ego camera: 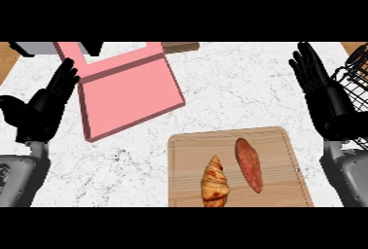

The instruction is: Pick the sweet potato from the cutting board and place it in the tiered basket

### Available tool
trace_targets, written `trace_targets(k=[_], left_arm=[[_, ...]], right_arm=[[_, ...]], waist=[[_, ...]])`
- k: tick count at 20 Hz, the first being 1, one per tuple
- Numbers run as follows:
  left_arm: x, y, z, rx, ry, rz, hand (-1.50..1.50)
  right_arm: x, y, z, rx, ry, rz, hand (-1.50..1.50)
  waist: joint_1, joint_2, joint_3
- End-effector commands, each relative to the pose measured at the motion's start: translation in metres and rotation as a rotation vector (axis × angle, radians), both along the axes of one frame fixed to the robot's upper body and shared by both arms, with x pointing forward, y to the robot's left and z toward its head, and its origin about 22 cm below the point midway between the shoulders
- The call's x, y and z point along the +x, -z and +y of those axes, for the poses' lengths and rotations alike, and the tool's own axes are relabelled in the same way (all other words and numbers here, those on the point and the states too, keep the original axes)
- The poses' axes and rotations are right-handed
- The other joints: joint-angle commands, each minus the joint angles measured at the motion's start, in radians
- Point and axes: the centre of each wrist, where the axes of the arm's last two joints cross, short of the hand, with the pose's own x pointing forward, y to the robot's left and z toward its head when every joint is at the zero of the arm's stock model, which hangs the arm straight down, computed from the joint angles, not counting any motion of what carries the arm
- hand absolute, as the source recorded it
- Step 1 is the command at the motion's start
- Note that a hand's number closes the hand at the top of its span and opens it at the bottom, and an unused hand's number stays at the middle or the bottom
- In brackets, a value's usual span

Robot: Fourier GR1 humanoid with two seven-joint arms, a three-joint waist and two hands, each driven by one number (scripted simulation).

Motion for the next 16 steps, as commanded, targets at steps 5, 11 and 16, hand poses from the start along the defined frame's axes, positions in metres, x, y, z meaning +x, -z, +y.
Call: trace_targets(k=[5, 11, 16], left_arm=[[-0.016, 0.055, -0.034, -0.077, 0.172, 0.034, 0.0], [-0.036, 0.076, -0.069, -0.13, 0.21, 0.1, 0.0], [-0.046, 0.098, -0.062, -0.14, 0.188, 0.128, 0.0]], right_arm=[[0.003, 0.047, 0.096, 0.037, -0.029, 0.276, -1.5], [-0.015, 0.098, 0.146, 0.125, 0.063, 0.301, -1.5], [-0.036, 0.058, 0.143, -0.09, 0.046, 0.148, -1.5]], waist=[[0.038, 0.007, 0.007], [0.037, 0.001, 0.01], [0.014, -0.008, 0.008]])
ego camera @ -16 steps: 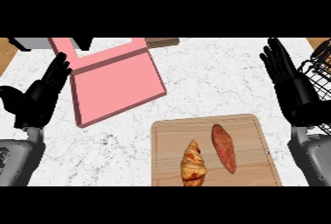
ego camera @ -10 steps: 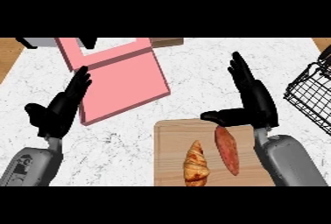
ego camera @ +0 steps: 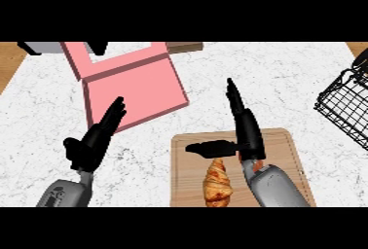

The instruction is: Pick the sweet potato from the cutting board and place it in the tiered basket

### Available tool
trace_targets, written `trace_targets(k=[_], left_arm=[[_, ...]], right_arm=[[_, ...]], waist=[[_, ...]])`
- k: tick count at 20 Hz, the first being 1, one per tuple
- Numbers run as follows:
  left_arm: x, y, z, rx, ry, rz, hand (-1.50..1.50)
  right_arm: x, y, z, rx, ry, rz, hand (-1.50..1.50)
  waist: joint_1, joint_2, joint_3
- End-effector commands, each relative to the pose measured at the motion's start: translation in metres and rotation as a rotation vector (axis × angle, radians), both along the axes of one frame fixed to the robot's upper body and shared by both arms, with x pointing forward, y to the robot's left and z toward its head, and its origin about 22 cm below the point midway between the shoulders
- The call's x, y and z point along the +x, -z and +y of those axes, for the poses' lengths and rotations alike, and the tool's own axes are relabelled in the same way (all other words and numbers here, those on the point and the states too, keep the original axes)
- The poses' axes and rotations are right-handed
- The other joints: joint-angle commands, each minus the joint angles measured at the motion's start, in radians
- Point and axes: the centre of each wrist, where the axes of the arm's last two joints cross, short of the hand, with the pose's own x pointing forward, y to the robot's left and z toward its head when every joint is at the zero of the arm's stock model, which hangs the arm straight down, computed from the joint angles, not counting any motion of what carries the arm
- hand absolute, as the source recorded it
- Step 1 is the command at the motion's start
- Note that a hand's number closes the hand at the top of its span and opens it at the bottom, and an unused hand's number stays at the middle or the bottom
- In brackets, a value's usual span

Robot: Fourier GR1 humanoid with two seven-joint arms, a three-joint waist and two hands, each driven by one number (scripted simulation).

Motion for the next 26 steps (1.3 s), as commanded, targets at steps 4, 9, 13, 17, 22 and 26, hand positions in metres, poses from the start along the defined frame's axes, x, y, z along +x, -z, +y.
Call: trace_targets(k=[4, 9, 13, 17, 22, 26], left_arm=[[-0.015, 0.008, 0.012, -0.015, 0.006, 0.018, 0.0], [-0.011, 0.011, 0.02, 0.017, -0.007, 0.042, 0.0], [-0.008, 0.007, 0.007, -0.019, 0.003, 0.021, 0.0], [-0.011, 0.017, 0.018, -0.007, -0.003, 0.036, 0.0], [-0.006, 0.003, 0.018, -0.007, 0.027, 0.007, 0.0], [-0.008, 0.015, 0.02, 0.003, -0.015, 0.003, 0.0]], right_arm=[[0.005, -0.061, -0.031, -0.417, -0.023, -0.002, -1.5], [0.014, -0.077, -0.055, -0.909, -0.117, 0.207, -1.5], [0.003, -0.102, -0.037, -1.167, -0.217, 0.322, -1.5], [-0.022, -0.139, -0.007, -1.255, -0.31, 0.396, -1.5], [-0.033, -0.165, 0.001, -1.262, -0.291, 0.452, -1.5], [-0.044, -0.162, 0.005, -1.25, -0.243, 0.476, -1.5]], waist=[[-0.016, -0.018, -0.004], [-0.02, -0.022, -0.011], [-0.017, -0.023, -0.009], [-0.02, -0.015, -0.005], [-0.011, -0.01, -0.002], [-0.015, -0.007, -0.002]])
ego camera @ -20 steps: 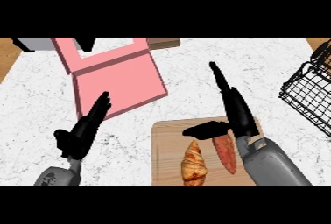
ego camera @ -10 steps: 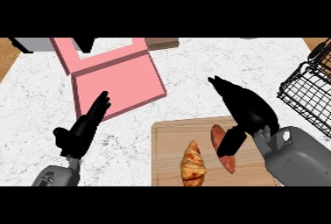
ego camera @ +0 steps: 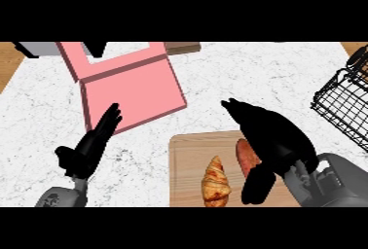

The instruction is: Pick the sweet potato from the cutting board and place it in the tiered basket

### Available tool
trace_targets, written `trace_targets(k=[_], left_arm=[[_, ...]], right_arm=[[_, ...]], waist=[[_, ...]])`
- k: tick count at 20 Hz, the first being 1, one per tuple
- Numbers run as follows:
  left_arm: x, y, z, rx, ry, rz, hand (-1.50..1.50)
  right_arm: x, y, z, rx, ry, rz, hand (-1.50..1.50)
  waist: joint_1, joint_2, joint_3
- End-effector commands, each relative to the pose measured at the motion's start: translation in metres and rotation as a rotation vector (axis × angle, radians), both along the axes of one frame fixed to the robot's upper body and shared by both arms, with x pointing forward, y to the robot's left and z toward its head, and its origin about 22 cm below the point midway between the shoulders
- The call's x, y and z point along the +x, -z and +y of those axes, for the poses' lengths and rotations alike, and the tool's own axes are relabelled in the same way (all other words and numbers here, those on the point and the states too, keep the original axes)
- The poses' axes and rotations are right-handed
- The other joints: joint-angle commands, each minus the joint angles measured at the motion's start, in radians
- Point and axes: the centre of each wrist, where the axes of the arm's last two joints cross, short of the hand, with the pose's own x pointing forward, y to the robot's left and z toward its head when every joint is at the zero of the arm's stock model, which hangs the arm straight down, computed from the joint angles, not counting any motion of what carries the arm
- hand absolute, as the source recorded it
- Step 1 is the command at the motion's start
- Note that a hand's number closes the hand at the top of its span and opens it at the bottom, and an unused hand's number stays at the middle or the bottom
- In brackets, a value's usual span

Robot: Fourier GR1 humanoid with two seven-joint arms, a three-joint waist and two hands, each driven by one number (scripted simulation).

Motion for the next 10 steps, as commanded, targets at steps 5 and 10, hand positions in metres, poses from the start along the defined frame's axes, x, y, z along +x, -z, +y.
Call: trace_targets(k=[5, 10], left_arm=[[0.012, -0.003, -0.006, 0.003, 0.004, -0.001, 0.0], [0.014, -0.009, -0.017, 0.002, -0.001, -0.002, 0.0]], right_arm=[[-0.002, 0.018, 0.003, -0.25, 0.19, -0.015, -1.5], [0.007, 0.046, -0.008, -0.286, 0.253, 0.08, -1.5]], waist=[[0.0, 0.008, 0.001], [0.003, 0.008, 0.002]])
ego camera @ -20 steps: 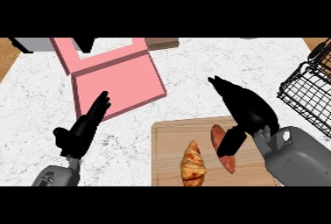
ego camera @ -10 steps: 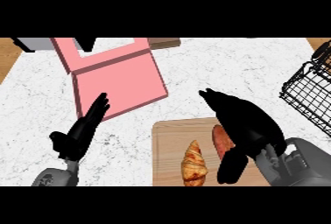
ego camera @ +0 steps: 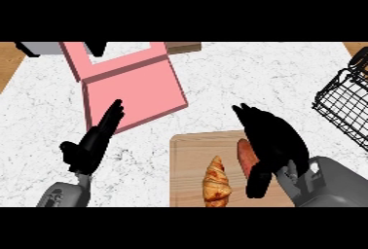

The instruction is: Pick the sweet potato from the cutting board and place it in the tiered basket

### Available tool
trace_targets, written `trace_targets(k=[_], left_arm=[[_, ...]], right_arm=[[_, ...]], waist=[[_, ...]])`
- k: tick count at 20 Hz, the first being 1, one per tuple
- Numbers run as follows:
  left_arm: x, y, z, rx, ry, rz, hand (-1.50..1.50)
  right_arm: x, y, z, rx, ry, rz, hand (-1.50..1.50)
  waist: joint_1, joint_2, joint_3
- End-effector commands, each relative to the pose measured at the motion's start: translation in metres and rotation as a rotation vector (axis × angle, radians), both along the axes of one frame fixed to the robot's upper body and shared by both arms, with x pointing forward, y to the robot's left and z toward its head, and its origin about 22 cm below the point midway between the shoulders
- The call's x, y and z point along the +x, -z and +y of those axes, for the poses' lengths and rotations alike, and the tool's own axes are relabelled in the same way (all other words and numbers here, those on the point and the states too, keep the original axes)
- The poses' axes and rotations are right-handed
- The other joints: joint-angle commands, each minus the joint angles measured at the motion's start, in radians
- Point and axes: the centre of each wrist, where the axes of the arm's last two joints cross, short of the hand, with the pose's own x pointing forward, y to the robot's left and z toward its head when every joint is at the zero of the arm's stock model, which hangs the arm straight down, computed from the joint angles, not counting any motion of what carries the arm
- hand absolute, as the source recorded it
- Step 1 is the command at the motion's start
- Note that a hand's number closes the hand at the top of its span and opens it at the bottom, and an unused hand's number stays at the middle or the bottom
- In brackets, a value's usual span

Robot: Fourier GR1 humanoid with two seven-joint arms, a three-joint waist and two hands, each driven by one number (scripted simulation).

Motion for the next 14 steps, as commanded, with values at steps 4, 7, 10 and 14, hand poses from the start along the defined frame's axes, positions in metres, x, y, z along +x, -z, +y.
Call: trace_targets(k=[4, 7, 10, 14], left_arm=[[0.007, -0.013, -0.013, -0.002, 0.004, 0.01, 0.0], [-0.011, 0.002, -0.016, 0.0, 0.009, 0.005, 0.0], [-0.009, 0.012, 0.006, -0.016, 0.0, -0.004, 0.0], [-0.012, 0.009, 0.002, 0.003, 0.007, 0.021, 0.0]], right_arm=[[-0.011, 0.015, 0.017, -0.095, 0.162, 0.094, -1.5], [-0.014, 0.046, 0.007, -0.076, 0.16, 0.077, -1.5], [-0.015, 0.047, 0.009, -0.111, 0.184, 0.078, -1.5], [-0.013, 0.058, 0.0, -0.127, 0.22, 0.087, -1.5]], waist=[[0.004, 0.001, 0.0], [0.007, 0.003, 0.001], [0.005, 0.003, 0.0], [0.008, 0.003, 0.001]])
